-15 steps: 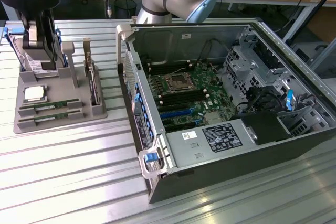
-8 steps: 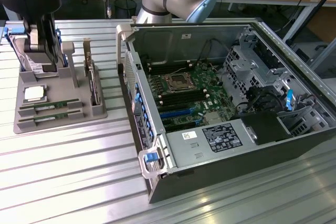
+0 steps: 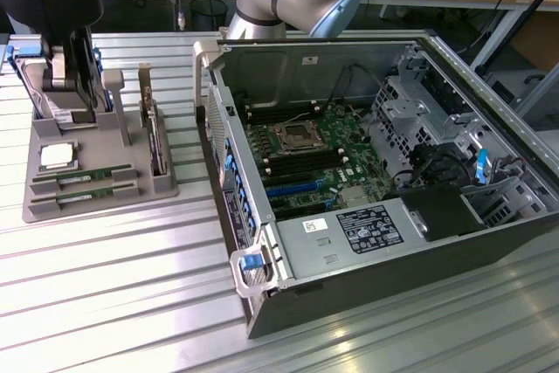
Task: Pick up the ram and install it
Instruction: 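Pick up the ram and move it above insertion slot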
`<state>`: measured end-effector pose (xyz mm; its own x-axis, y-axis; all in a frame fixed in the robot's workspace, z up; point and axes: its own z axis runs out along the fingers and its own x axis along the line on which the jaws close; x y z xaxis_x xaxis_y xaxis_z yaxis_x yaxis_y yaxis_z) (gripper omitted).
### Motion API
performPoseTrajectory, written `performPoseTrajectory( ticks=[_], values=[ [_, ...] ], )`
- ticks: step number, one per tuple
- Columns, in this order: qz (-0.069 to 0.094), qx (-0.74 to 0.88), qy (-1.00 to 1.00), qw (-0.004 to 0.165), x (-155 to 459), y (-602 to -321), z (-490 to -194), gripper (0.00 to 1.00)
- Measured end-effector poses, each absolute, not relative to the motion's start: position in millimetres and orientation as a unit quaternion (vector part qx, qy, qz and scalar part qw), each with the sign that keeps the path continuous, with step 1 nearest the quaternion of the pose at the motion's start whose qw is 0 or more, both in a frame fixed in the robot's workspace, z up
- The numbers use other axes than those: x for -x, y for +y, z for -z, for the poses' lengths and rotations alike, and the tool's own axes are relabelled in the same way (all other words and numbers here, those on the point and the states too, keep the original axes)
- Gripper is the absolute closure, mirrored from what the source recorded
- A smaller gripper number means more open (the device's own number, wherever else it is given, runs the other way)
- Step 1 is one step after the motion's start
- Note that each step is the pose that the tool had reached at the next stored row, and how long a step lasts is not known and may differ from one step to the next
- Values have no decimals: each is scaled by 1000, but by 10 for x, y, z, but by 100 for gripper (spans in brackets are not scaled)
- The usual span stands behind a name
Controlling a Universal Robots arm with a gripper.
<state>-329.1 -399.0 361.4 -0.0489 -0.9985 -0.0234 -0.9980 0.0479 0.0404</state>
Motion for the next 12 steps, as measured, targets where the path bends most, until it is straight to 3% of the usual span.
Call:
performPoseTrajectory(
  ticks=[12],
  values=[
    [23,-690,-724,6,3291,-3989,-3551,70]
  ],
)
